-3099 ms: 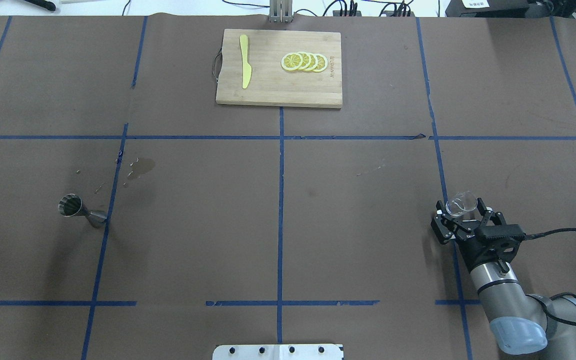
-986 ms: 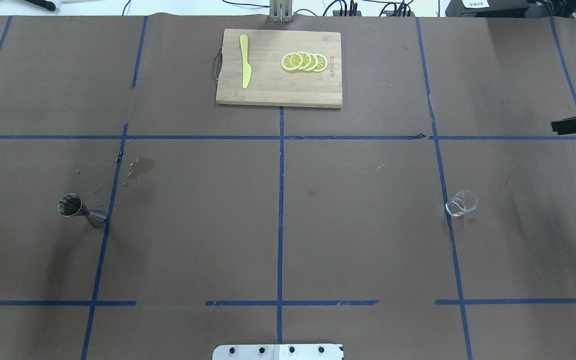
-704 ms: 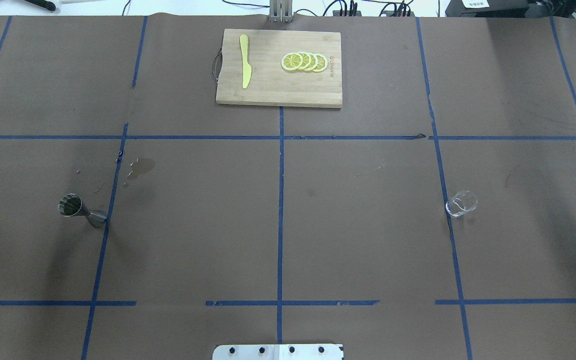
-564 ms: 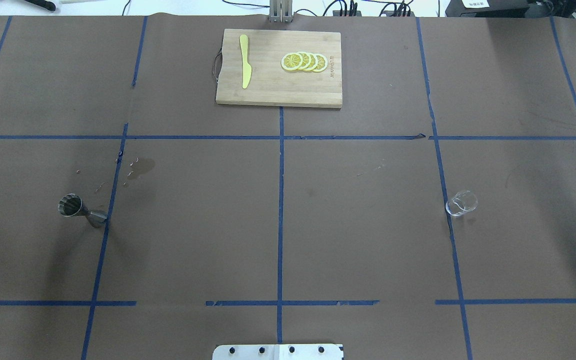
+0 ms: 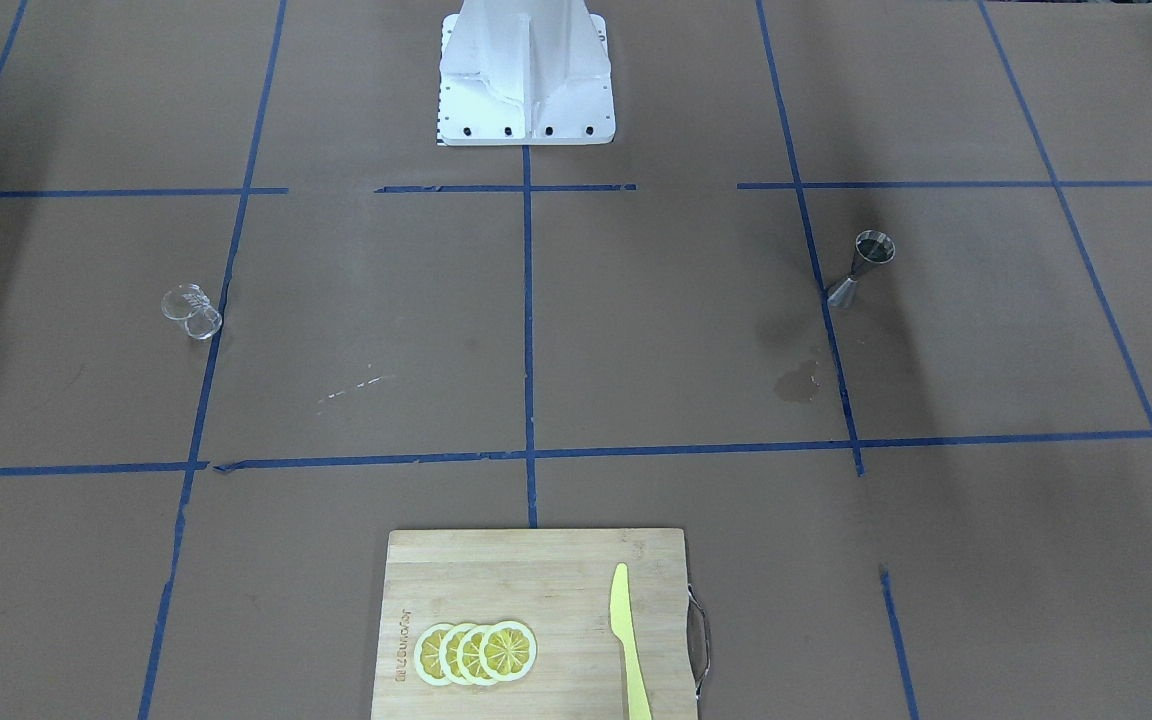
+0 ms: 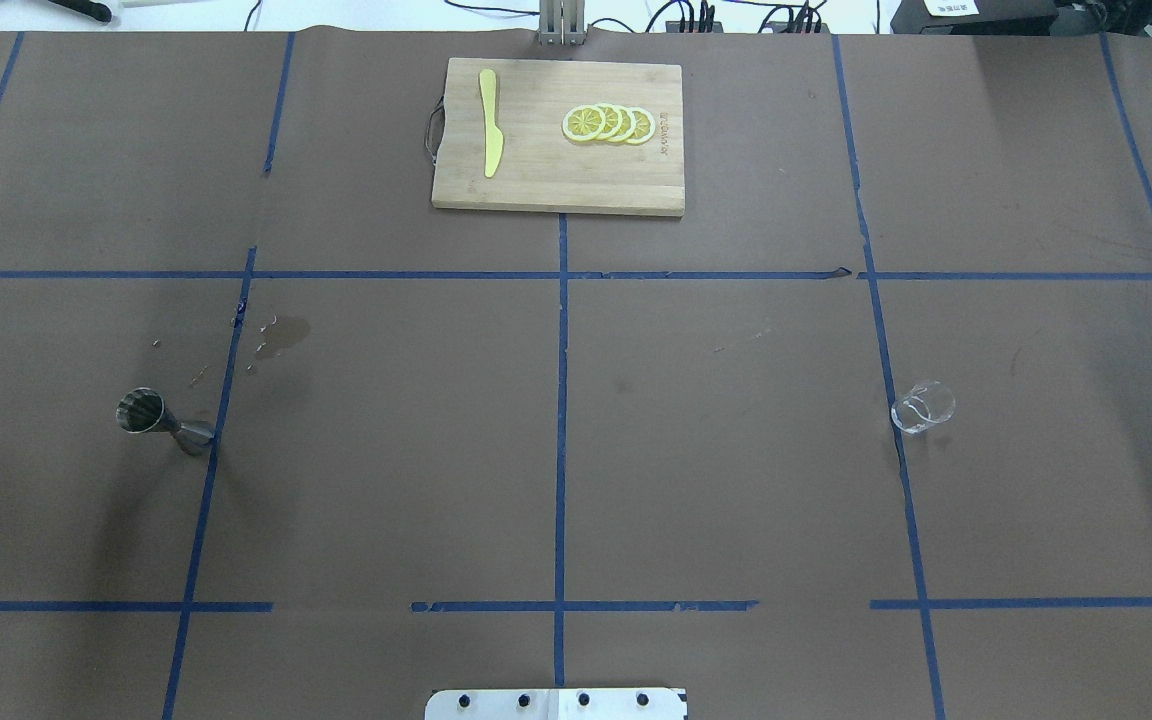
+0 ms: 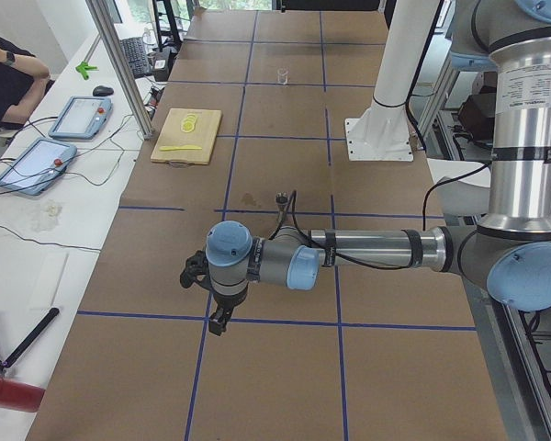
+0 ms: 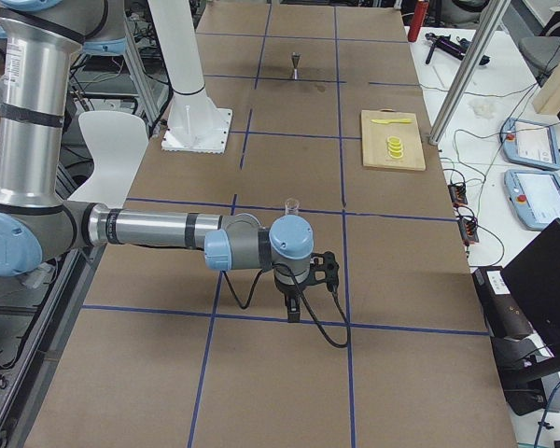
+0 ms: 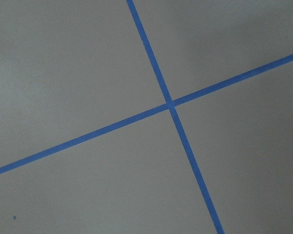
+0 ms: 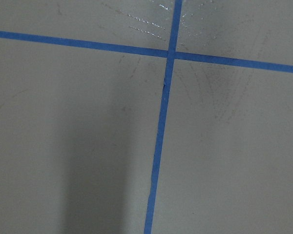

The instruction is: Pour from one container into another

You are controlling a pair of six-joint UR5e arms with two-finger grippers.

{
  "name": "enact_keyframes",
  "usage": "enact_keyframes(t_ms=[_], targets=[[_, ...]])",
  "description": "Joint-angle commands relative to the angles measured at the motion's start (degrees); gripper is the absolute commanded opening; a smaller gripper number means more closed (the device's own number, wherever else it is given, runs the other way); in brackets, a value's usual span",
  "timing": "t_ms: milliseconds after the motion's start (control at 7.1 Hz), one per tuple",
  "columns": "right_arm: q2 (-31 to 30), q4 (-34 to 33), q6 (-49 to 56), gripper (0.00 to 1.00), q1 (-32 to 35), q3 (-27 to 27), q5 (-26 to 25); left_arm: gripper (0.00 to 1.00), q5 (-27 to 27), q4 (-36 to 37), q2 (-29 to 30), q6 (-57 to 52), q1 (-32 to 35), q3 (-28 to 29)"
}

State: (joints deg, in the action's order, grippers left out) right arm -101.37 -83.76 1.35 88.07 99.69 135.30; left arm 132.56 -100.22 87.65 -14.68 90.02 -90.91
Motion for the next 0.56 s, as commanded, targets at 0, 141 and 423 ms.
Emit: enact_keyframes(t_ms=[0, 141, 423], targets=[[0.03, -2.97, 0.06, 1.00, 1.40, 0.07, -0.73, 1.00, -0.02, 0.90, 0.07, 0.00, -0.02, 0.21], [-0.14, -3.16, 0.06, 1.00, 1.40, 0.59, -0.91, 1.00, 0.06, 4.12, 0.33, 0.00, -0.02, 0.21], [0.73, -4.82, -0.11, 1.00, 1.14, 0.59, -5.89, 1.00, 0.06, 6.09, 0.24, 0.00, -0.02, -0.32]])
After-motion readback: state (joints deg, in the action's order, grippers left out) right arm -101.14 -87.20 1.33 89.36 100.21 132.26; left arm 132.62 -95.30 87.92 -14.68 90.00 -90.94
